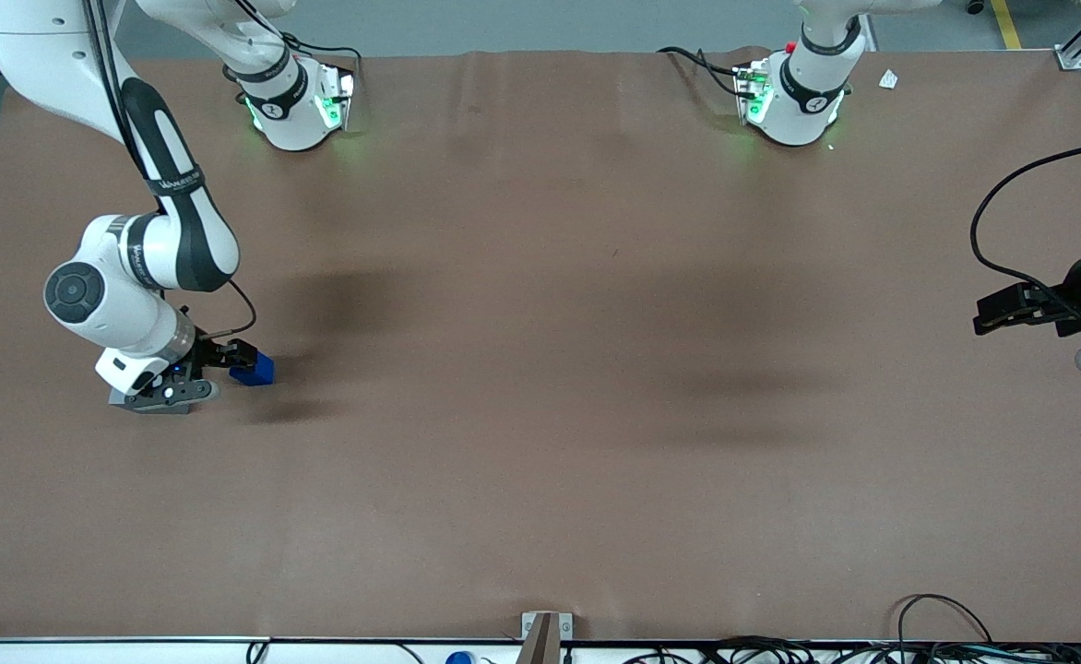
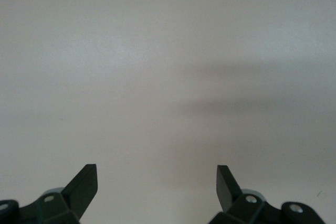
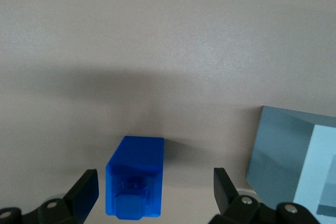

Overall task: Insert blue part into gray base with right arm
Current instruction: 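Lower the right gripper around the blue cube and close on it, then lift the blue cube and carry it above the gray base's opening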

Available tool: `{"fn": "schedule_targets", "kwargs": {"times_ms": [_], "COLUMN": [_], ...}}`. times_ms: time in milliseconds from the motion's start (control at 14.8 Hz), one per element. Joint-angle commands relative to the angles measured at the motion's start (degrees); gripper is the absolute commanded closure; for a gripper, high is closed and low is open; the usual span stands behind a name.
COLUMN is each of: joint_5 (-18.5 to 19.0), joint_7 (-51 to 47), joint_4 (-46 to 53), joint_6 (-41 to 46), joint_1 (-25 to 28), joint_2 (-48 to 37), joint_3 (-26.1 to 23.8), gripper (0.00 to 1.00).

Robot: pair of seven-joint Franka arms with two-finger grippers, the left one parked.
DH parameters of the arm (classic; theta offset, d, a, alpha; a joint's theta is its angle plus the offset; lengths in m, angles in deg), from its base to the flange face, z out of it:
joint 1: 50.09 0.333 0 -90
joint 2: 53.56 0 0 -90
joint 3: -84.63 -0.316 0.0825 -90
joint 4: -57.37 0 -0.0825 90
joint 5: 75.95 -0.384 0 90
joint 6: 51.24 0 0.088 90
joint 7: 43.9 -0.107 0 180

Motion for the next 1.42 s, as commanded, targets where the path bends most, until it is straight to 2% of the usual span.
{"fn": "schedule_targets", "kwargs": {"times_ms": [0, 610, 1153, 1356], "joint_5": [-1.6, -2.2, -2.2, -2.2], "joint_7": [0.1, 0.1, 0.1, 0.1], "joint_4": [0.4, 0.3, 0.3, 0.3], "joint_6": [0.5, 0.1, 0.0, 0.0], "joint_1": [0.1, 0.4, 0.6, 0.6], "joint_2": [0.3, 1.6, 2.5, 2.7], "joint_3": [-0.3, -0.3, -0.3, -0.3], "gripper": [0.05, 0.06, 0.13, 0.28]}}
